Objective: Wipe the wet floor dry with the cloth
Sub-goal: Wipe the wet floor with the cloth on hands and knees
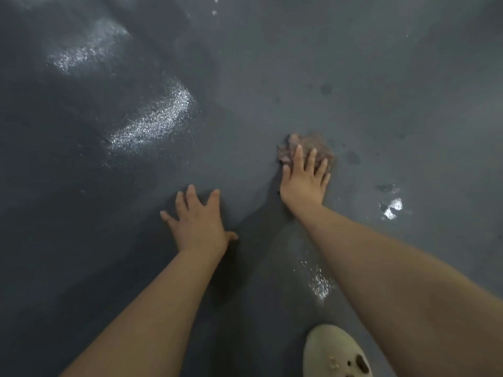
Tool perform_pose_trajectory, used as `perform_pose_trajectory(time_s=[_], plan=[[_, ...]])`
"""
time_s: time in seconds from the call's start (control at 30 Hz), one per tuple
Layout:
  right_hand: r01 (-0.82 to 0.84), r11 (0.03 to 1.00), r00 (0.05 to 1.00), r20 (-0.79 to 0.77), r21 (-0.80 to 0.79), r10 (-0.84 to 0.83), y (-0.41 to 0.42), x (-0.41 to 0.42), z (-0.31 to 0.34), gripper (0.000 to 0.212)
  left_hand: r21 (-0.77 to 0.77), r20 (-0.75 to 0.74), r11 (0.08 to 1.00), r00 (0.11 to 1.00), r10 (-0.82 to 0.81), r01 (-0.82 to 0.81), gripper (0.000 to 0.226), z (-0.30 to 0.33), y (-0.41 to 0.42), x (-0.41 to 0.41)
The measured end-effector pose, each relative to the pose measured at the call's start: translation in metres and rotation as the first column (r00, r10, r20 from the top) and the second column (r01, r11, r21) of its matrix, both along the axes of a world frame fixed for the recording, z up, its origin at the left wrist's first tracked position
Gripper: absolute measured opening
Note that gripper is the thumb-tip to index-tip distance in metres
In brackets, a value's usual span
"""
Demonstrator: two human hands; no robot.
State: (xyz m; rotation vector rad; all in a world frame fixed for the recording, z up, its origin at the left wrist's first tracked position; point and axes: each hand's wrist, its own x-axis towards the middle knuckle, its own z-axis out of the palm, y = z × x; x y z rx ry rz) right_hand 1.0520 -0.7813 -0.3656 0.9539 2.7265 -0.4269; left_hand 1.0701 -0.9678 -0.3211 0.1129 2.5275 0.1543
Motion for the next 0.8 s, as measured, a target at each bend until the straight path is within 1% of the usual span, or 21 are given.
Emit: perform_pose_trajectory(time_s=[0.07,0.1,0.17,0.23,0.27,0.3,0.37,0.5,0.6,0.67,0.8], plan=[[-0.186,0.982,0.982,0.020,-0.033,0.187,-0.002,-0.032,0.001,0.055,-0.011,0.012,1.000,1.000,-0.011,0.011,0.107,-0.001,0.012,-0.030],[-0.315,0.949,0.948,0.029,-0.026,0.316,-0.008,-0.044,0.000,0.054,-0.022,0.027,1.000,1.000,-0.014,0.015,0.112,-0.001,0.018,-0.044],[-0.556,0.831,0.831,0.032,0.014,0.555,-0.020,-0.064,-0.001,0.052,-0.027,0.069,1.000,0.998,-0.006,0.008,0.118,-0.005,0.026,-0.064],[-0.682,0.729,0.731,0.025,0.058,0.682,-0.025,-0.086,-0.003,0.052,-0.022,0.089,1.000,0.996,0.007,-0.005,0.121,-0.009,0.030,-0.072],[-0.705,0.706,0.708,0.017,0.072,0.706,-0.025,-0.099,-0.004,0.052,-0.026,0.084,1.000,0.996,-0.002,0.005,0.121,-0.010,0.030,-0.073],[-0.707,0.703,0.705,0.006,0.075,0.709,-0.026,-0.112,-0.005,0.052,-0.030,0.078,0.999,0.997,-0.021,0.023,0.121,-0.011,0.030,-0.073],[-0.673,0.737,0.737,-0.021,0.060,0.675,-0.027,-0.137,-0.005,0.052,-0.033,0.074,0.998,0.996,-0.046,0.049,0.120,-0.011,0.029,-0.071],[-0.549,0.831,0.831,-0.047,0.089,0.554,-0.011,-0.171,-0.007,0.050,-0.040,0.088,0.998,0.995,-0.051,0.054,0.121,-0.015,0.030,-0.073],[-0.385,0.918,0.917,-0.074,0.092,0.392,0.023,-0.177,-0.007,0.051,-0.037,0.107,0.997,0.992,-0.063,0.068,0.120,-0.017,0.029,-0.074],[-0.265,0.960,0.959,-0.079,0.094,0.272,0.051,-0.175,-0.008,0.051,-0.034,0.111,0.997,0.992,-0.065,0.069,0.118,-0.018,0.029,-0.074],[-0.003,0.997,0.997,-0.072,0.082,0.009,0.113,-0.155,-0.009,0.053,-0.034,0.109,0.996,0.991,-0.075,0.079,0.117,-0.018,0.029,-0.075]])
